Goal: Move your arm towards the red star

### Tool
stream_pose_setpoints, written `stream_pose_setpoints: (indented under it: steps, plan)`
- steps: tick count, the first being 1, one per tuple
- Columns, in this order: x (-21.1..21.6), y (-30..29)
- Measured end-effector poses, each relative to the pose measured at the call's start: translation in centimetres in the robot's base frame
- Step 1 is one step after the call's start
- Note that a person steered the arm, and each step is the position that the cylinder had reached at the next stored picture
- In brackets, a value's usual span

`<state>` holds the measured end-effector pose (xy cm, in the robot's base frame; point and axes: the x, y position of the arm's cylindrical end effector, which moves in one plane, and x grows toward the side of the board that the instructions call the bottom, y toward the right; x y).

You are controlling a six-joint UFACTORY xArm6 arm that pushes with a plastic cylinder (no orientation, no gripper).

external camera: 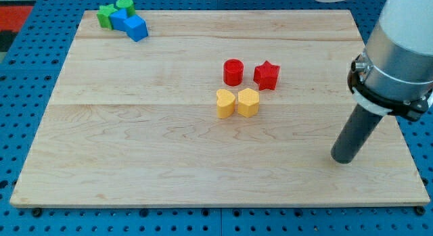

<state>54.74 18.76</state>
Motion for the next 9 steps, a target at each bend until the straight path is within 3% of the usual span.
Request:
stream_pose_setpoints:
  steps: [2,4,7,9]
  plan:
    - [-0.4,2.7]
    - [-6.3,3.0]
    - [-14.5,-2.5]
    - [-14.7,-5.5]
